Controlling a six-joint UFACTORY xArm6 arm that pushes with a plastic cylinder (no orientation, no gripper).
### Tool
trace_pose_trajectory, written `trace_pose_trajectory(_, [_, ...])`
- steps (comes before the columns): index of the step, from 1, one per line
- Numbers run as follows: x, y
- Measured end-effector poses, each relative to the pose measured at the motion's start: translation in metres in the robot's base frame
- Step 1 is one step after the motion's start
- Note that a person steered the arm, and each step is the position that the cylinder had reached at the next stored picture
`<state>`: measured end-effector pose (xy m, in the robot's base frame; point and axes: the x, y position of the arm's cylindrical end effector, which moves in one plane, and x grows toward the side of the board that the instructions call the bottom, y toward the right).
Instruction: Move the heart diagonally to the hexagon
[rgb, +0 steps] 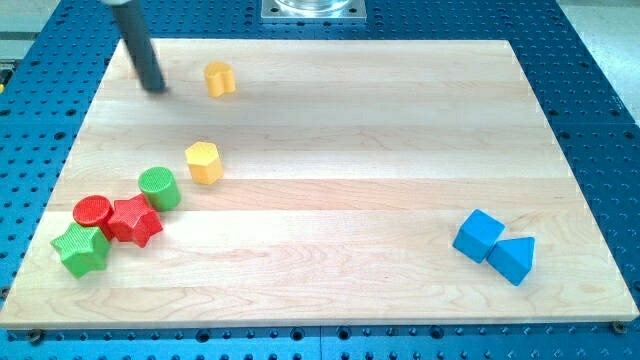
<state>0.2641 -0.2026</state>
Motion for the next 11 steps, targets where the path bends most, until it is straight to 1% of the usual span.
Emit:
trace_pose_trajectory(1, [0.007,0.047])
trace_pose_trajectory(2, [0.076,0.047])
trace_pose_trajectory(3, [0.024,0.058])
trace_pose_trajectory(4, [-0.025,0.047])
trace_pose_trajectory(5, [-0.033,0.084])
trace_pose_trajectory(6, [0.025,0.094])
trace_pose_trajectory(7, [0.103,0.053])
trace_pose_trajectory(8, [0.093,0.050])
trace_pose_trajectory(9, [0.043,0.056])
trace_pose_trajectory(10, [0.070,0.095])
trace_pose_trajectory(11, [0.125,0.091])
